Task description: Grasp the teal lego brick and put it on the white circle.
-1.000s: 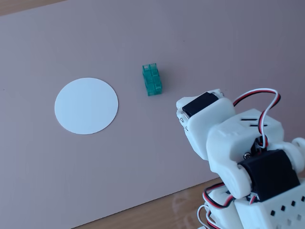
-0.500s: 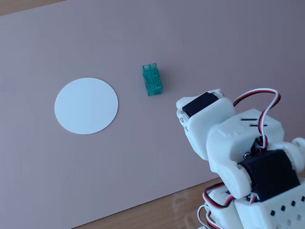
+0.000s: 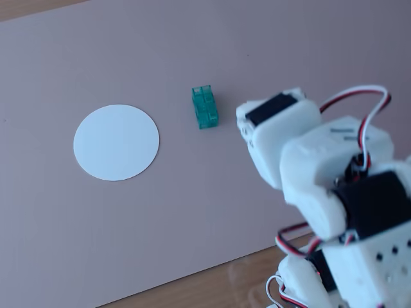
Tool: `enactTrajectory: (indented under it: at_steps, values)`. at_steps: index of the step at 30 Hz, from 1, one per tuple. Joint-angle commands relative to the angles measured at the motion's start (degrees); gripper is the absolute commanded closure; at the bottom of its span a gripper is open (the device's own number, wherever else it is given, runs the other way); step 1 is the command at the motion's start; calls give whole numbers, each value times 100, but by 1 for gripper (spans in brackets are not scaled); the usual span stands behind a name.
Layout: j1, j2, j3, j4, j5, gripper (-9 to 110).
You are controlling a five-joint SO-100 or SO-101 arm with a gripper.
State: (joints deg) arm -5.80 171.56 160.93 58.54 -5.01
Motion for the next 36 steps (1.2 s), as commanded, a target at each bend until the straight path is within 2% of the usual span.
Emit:
enactTrajectory:
  at_steps: [1, 3, 19, 21, 27, 36]
  values:
    - [-44, -1758, -1433, -167, 35, 102]
    - [-88, -2487, -2109, -70, -18, 102]
    - [141, -7646, -6653, 2259, -3226, 102]
    - [193, -8051, -6987, 2435, -3612, 101]
    - [176, -8815, -7585, 2918, -4588, 86]
    - [132, -10336, -9114, 3656, -5300, 83]
